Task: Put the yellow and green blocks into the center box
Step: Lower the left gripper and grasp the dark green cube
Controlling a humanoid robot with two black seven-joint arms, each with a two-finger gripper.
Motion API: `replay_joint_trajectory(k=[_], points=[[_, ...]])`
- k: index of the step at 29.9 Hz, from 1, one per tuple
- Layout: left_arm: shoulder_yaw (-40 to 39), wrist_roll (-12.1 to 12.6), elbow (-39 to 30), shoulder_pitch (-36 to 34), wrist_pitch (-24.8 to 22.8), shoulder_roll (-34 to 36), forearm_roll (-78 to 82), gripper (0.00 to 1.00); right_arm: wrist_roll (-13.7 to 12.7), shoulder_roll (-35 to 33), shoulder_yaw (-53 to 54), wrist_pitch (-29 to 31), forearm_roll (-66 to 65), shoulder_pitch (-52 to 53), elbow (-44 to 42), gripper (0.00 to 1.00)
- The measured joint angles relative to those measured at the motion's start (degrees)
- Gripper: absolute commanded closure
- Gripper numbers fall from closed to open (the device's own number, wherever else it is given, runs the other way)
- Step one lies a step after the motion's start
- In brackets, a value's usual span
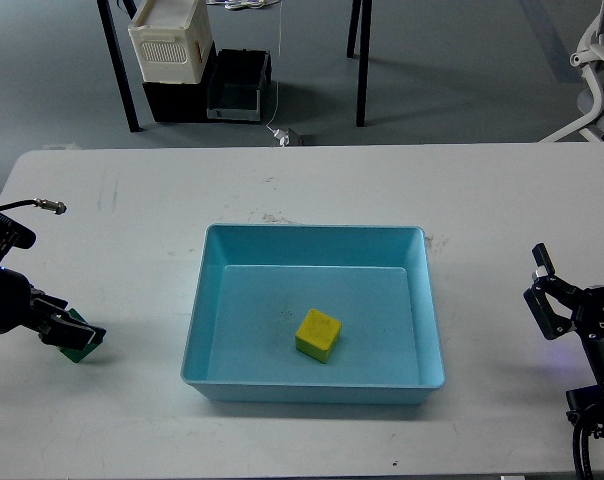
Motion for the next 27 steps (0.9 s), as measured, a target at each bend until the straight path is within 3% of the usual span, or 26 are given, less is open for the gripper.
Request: replay_joint_trajectory(k=[27], points=[[-0.08,0.0,3.72,1.49,0.0,-1.4,0.63,0.05,-0.05,0.0,-0.13,0.0,0.0,-0.52,0.0,0.0]])
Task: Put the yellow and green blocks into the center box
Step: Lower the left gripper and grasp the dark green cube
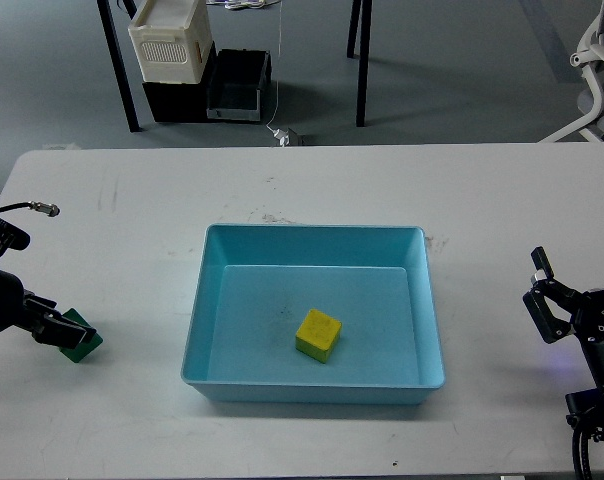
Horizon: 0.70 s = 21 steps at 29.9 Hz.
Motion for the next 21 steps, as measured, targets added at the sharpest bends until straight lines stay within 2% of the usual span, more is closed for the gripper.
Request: replay_joint_trajectory(k=[18,21], points=[[0.06,0.0,1.5,2.44,0.0,-1.22,0.54,0.05,0.0,0.0,0.05,0.0,0.0,-0.1,-0.08,0.0],[0.02,0.0,1.57,2.61,0.0,-1.23,0.93,0.09,0.0,0.0,0.05,0.0,0.0,-0.09,-0.09,0.0]])
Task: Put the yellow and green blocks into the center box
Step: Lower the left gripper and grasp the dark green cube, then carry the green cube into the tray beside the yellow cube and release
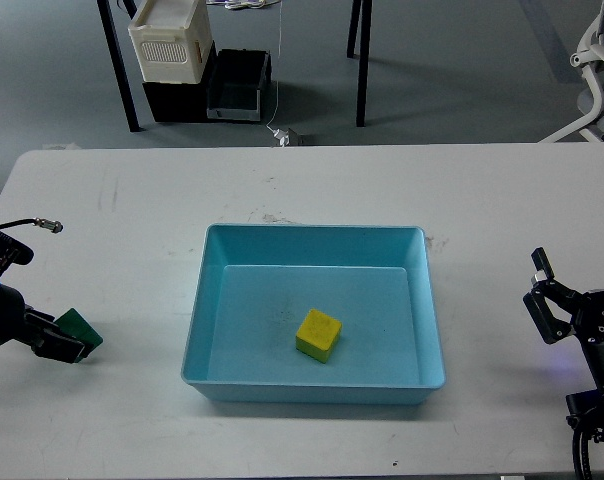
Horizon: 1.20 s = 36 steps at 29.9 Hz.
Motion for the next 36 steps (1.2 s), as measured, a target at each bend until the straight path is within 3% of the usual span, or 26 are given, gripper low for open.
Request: replay_joint_trajectory(k=[4,7,9,15,21,27,36], points=[[-0.05,0.0,0.0,0.01,0.0,0.0,0.18,0.26,0.0,0.0,0.0,0.0,0.0,0.0,0.0,0.0],[-0.06,-0.03,-0.06,0.02,0.0,0.0,0.2,0.46,0.0,0.0,0.0,0.0,0.0,0.0,0.0,0.0],[-0.06,-0.03,-0.08,0.01,0.0,0.0,0.31,0.52,0.0,0.0,0.02,0.0,0.0,0.0,0.0,0.0],[-0.17,0.13,-0.23,-0.22,0.0,0.0,2.81,0.93,0.0,0.0,0.08,0.0,0.0,0.0,0.0,0.0],[-0.6,0.43,-1.72,-2.32,-0.01,0.01,3.05,0.98,0.0,0.0,0.09,0.0,0.0,0.0,-0.07,0.0],[-1.07,0.37,-7.84,-14.2,0.0,-0.13,-5.08,0.99,0.0,0.0,0.04,0.0,0.0,0.0,-0.41,0.0],[-0.87,0.53,-8.64,-25.46,0.0,-14.67,-18.97,0.99,0.0,0.0,0.13,0.0,0.0,0.0,-0.62,0.0]])
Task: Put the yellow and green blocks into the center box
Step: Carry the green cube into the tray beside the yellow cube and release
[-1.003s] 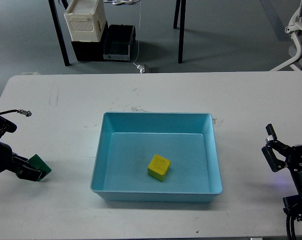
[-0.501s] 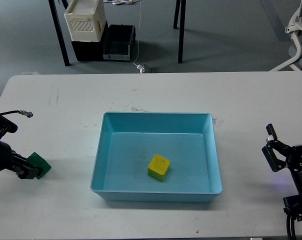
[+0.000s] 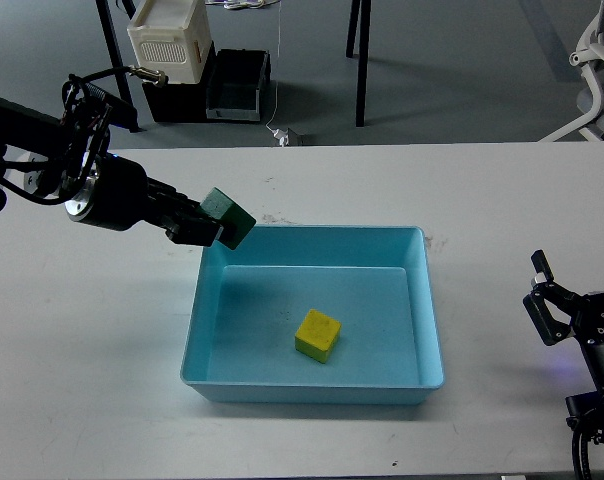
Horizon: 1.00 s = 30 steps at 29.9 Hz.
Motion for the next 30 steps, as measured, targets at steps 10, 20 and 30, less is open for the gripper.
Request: replay_joint_trajectory(k=[10,20,30], points=[[4.13,-0.01,2.51,-1.32,0.0,-16.3,-2.41,0.89,0.05,0.0,0.39,0.0,0.07,-0.39,0.25,0.0],[5.2,-0.4,8.55,0.96,0.0,-20.91,-2.32,0.24,0.03,0.0,0.75,0.0,0.09,-0.87,0.31,0.0],[4.54,-0.7,9.92,3.79,0.0,-20.59,-2.75,0.15,0.06,0.0,0.63,0.0,0.09,-0.88,0.31,0.0]])
